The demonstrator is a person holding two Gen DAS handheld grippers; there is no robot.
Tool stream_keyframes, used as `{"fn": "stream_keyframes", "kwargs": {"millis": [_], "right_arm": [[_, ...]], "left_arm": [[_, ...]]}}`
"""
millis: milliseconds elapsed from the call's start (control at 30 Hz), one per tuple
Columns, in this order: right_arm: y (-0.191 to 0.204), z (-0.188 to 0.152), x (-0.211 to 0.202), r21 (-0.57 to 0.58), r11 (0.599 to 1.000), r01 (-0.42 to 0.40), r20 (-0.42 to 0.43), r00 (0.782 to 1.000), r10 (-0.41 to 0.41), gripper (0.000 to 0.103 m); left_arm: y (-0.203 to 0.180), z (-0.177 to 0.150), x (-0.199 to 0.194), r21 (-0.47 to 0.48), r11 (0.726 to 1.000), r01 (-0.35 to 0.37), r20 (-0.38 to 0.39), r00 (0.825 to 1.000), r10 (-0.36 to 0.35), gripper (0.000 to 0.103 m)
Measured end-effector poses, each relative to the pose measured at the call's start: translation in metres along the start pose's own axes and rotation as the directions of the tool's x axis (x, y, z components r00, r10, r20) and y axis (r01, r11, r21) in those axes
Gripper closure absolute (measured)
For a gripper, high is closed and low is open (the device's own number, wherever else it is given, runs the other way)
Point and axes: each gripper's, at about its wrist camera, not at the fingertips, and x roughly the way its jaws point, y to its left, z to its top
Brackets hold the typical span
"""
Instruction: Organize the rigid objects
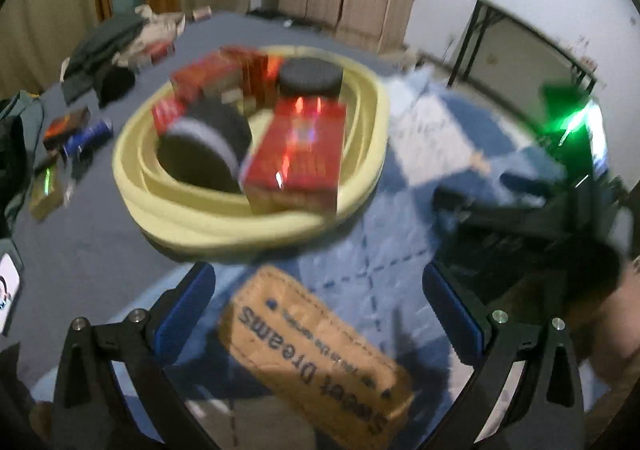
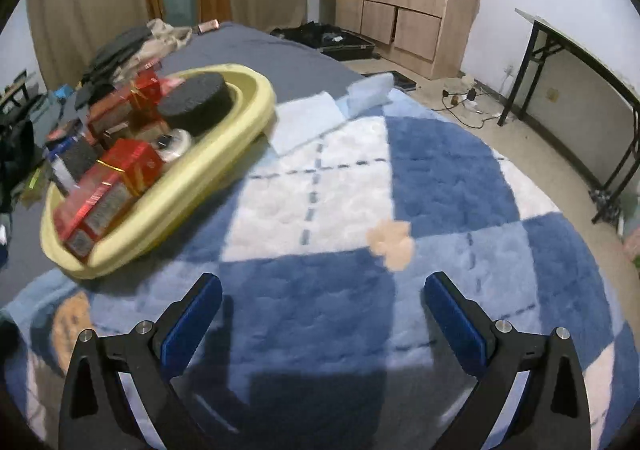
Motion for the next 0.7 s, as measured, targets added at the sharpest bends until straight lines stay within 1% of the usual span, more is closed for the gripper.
{"fn": "stream_keyframes", "kwargs": {"millis": [33,100,200,267,300,333,367,433,500,533,633,700], "right_arm": [[-0.005,-0.002,0.0,0.002,1.0,-0.021,-0.003,1.0,0.021,0.0],[-0.009,-0.003,0.004,-0.014,0.999,-0.034,0.006,0.999,0.034,0.0],[-0.01,-0.005,0.009,-0.05,0.998,-0.032,0.018,0.999,0.033,0.0],[-0.013,-0.005,0.011,-0.053,0.998,-0.044,0.026,0.999,0.045,0.0],[-0.015,-0.005,0.012,-0.049,0.997,-0.053,0.029,0.998,0.054,0.0],[-0.017,-0.005,0.012,-0.043,0.997,-0.064,0.033,0.997,0.065,0.0],[-0.017,-0.006,0.012,-0.043,0.997,-0.065,0.035,0.997,0.066,0.0],[-0.013,-0.007,0.012,-0.057,0.997,-0.043,0.031,0.999,0.044,0.0],[-0.006,-0.007,0.015,-0.084,0.996,0.001,0.019,1.0,0.0,0.0],[-0.005,-0.007,0.014,-0.09,0.996,0.008,0.02,1.0,-0.006,0.0],[-0.001,-0.006,0.013,-0.1,0.995,0.021,0.02,1.0,-0.019,0.0],[-0.002,-0.007,0.013,-0.094,0.995,0.015,0.019,1.0,-0.014,0.0]], "left_arm": [[-0.001,-0.001,0.008,0.008,1.0,-0.007,-0.013,1.0,0.007,0.0],[-0.002,0.0,0.023,0.0,1.0,-0.031,-0.023,0.999,0.031,0.0],[-0.001,0.004,0.04,-0.026,0.999,-0.028,-0.023,0.999,0.027,0.0],[0.0,0.004,0.052,-0.043,0.999,-0.029,-0.034,0.999,0.027,0.0],[-0.001,0.005,0.055,-0.042,0.998,-0.048,-0.016,0.999,0.047,0.0],[-0.004,0.005,0.055,-0.041,0.997,-0.064,0.017,0.998,0.065,0.0],[-0.006,0.005,0.057,-0.037,0.996,-0.076,0.025,0.997,0.077,0.0],[-0.006,0.008,0.06,-0.052,0.994,-0.096,0.03,0.995,0.098,0.0],[-0.011,0.009,0.061,-0.029,0.99,-0.138,0.033,0.99,0.139,0.0],[-0.011,0.009,0.061,-0.029,0.99,-0.138,0.035,0.99,0.139,0.0],[-0.004,0.009,0.058,-0.044,0.994,-0.105,0.037,0.994,0.107,0.0],[-0.005,0.008,0.058,-0.039,0.993,-0.112,0.036,0.993,0.113,0.0]]}}
